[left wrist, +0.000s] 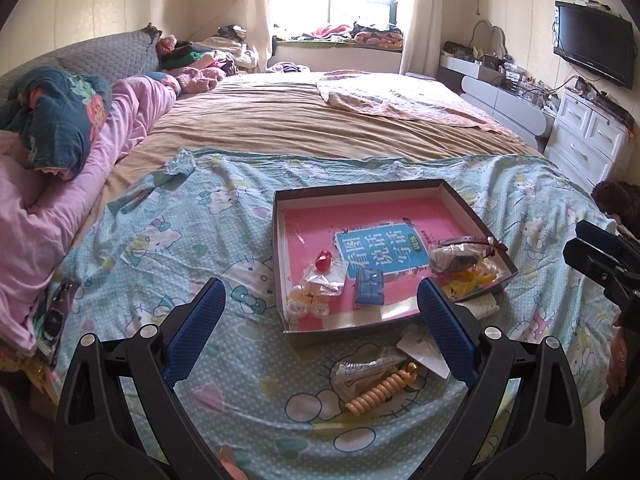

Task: Organize jewelry
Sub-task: 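Withdraw both tools from the tray toward the loose items, then grasp the orange coiled hair tie with the left tool while the right grasps the clear stud earring card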

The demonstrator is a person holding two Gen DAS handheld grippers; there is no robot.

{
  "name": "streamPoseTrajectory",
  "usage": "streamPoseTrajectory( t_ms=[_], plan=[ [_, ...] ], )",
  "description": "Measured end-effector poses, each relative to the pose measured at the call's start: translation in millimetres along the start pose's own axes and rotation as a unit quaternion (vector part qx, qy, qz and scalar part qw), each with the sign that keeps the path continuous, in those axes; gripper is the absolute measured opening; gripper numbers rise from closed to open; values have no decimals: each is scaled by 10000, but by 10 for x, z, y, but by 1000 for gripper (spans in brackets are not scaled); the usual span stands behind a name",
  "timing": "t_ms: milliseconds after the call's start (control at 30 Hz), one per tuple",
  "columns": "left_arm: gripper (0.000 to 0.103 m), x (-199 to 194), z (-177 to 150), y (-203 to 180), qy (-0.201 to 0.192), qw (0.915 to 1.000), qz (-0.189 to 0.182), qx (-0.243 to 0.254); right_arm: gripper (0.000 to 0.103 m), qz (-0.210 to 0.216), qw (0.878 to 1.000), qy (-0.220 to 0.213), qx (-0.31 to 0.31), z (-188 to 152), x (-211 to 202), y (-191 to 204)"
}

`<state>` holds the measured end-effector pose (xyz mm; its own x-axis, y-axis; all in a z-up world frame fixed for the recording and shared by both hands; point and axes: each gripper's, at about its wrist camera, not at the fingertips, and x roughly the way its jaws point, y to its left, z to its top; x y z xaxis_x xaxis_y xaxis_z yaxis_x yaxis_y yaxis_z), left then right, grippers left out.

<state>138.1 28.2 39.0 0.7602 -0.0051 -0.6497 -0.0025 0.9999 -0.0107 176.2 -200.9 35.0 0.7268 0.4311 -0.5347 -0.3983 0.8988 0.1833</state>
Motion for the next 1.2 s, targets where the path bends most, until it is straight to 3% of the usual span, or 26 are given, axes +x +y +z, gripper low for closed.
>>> streamPoseTrajectory(
  t_ms=[567, 1200],
  plan=[
    [90, 31, -341, 84, 391, 9992, -11, 49, 91, 270, 9991, 303, -151, -171, -5, 149],
    [90, 20, -522, -43, 496, 9983, -235, 177, 91, 518, 9963, 650, -224, -357, 54, 237]
  ],
)
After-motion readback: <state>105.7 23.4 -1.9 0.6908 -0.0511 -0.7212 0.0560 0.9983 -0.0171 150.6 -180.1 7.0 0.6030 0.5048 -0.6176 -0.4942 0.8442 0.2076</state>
